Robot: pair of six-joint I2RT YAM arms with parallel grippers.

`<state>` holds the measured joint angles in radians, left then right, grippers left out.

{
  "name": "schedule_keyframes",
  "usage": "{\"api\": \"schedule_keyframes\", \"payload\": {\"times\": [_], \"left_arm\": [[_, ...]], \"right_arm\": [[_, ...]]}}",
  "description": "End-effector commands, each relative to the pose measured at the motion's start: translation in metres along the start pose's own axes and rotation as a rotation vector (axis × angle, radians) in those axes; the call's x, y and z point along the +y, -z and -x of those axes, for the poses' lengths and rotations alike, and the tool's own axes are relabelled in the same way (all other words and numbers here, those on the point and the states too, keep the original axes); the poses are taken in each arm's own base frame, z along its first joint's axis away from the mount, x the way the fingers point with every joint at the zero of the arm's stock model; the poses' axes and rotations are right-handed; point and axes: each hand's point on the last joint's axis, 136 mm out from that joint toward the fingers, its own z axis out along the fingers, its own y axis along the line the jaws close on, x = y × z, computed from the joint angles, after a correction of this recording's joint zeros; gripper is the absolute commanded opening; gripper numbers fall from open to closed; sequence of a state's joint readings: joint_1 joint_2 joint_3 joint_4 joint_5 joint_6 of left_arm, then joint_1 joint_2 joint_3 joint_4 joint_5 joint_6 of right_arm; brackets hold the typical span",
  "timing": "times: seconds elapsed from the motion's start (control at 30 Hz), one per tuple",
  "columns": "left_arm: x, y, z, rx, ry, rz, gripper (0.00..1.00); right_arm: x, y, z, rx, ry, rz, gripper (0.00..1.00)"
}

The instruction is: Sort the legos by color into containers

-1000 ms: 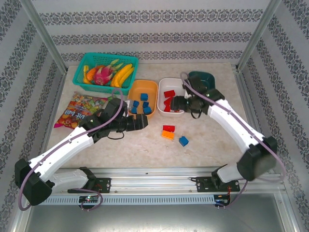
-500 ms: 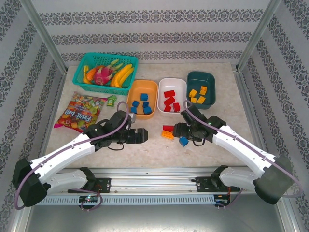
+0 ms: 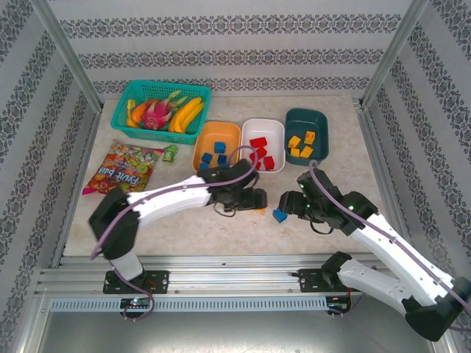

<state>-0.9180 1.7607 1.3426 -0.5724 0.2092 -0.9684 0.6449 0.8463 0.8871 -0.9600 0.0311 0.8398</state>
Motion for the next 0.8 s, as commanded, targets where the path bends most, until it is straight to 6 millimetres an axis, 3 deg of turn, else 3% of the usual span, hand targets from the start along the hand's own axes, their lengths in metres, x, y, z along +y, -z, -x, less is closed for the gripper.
{"api": "schedule_keyframes", "payload": {"times": [0.0, 0.13, 0.27, 0.57, 0.77], "left_arm": [[-0.014, -0.022, -0.021, 0.131, 0.113, 0.062, 0.83], [-0.039, -0.039, -0.034, 0.225, 0.196, 0.092, 0.84], [-0.052, -0.048, -0.042, 0.26, 0.25, 0.143, 0.86], [-0.041, -0.075, -0.027, 0.167, 0.373, 0.252, 0.77], [-0.047, -0.101, -0.016, 0.141, 0.409, 0.237, 0.75]], "right_arm": [[-0.001, 0.018, -0.025, 0.083, -0.006, 0.057, 0.67], [0.023, 0.041, -0.037, 0.093, 0.011, 0.272, 0.67], [0.028, 0.057, -0.045, 0.092, 0.032, 0.362, 0.67], [0.02, 0.075, -0.051, 0.057, 0.029, 0.402, 0.67], [0.018, 0.076, -0.054, 0.058, 0.03, 0.413, 0.67]]}}
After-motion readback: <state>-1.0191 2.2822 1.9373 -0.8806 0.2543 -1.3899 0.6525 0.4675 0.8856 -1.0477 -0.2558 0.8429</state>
